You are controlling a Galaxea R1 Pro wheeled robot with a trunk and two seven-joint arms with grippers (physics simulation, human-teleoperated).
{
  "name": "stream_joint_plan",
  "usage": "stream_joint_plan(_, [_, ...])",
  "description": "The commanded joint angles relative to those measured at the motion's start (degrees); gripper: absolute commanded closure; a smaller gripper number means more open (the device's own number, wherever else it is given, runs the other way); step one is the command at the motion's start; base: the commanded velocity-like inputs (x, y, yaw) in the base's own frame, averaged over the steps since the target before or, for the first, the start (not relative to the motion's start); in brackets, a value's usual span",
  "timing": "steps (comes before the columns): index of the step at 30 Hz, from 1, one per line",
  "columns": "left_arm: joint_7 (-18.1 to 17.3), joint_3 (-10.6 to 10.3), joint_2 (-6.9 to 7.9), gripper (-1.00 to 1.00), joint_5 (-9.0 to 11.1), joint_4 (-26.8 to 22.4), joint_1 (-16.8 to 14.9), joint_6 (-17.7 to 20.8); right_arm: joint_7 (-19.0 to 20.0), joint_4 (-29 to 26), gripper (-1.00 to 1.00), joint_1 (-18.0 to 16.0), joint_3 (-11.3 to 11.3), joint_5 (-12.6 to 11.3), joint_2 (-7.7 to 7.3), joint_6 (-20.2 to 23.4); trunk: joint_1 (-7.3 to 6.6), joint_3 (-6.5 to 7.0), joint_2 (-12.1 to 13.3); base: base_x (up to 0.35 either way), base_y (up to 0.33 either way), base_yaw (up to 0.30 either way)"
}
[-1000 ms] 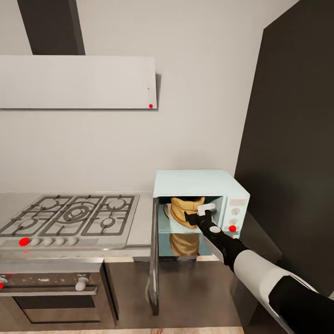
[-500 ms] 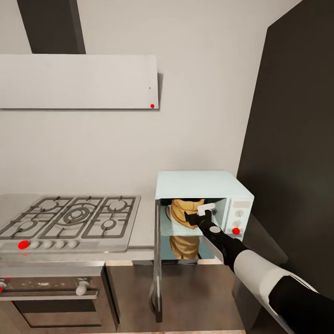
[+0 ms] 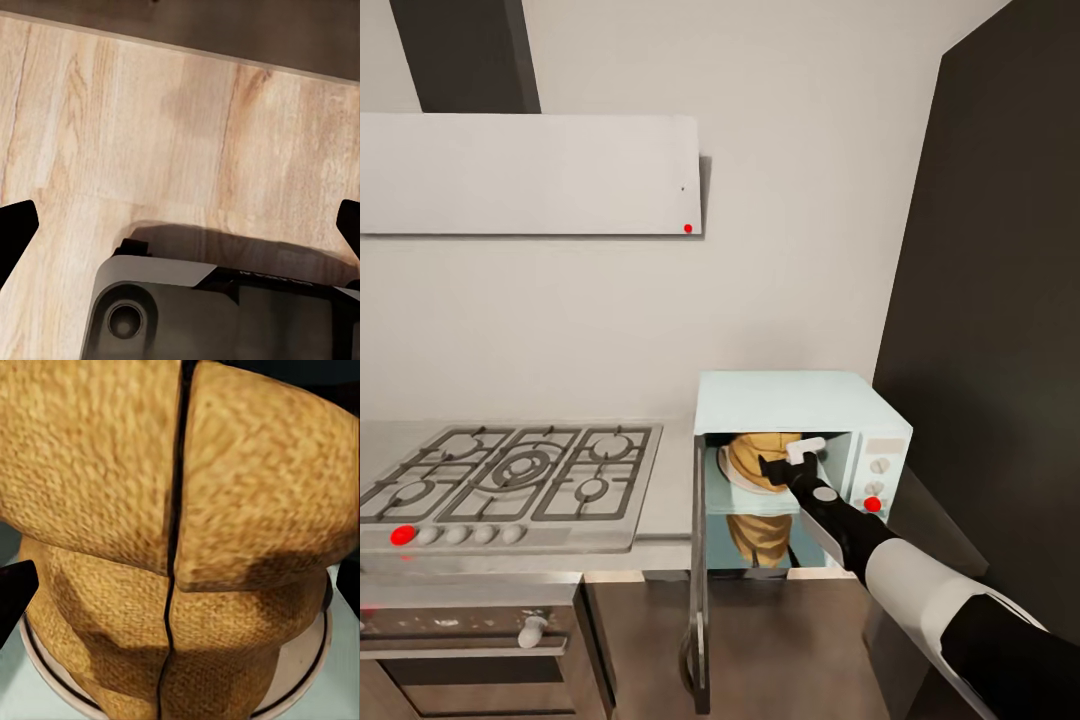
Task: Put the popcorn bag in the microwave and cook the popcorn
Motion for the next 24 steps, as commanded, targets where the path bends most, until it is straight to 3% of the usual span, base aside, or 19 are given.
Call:
stream_joint_plan(1, [0.06,0.12,-0.02,-1.00,0.02,0.03,-0.05,-0.17,-0.35,-0.04,-1.00,-0.06,0.49,-0.52,-0.01,-0.26,0.03,-0.12,-0.11,0.001,0.000,0.000])
stream_joint_plan(24, [0.06,0.07,-0.02,-1.00,0.02,0.04,-0.05,-0.16,-0.37,-0.15,-1.00,0.00,0.94,-0.44,0.17,-0.20,0.03,-0.12,-0.11,-0.003,0.000,0.000])
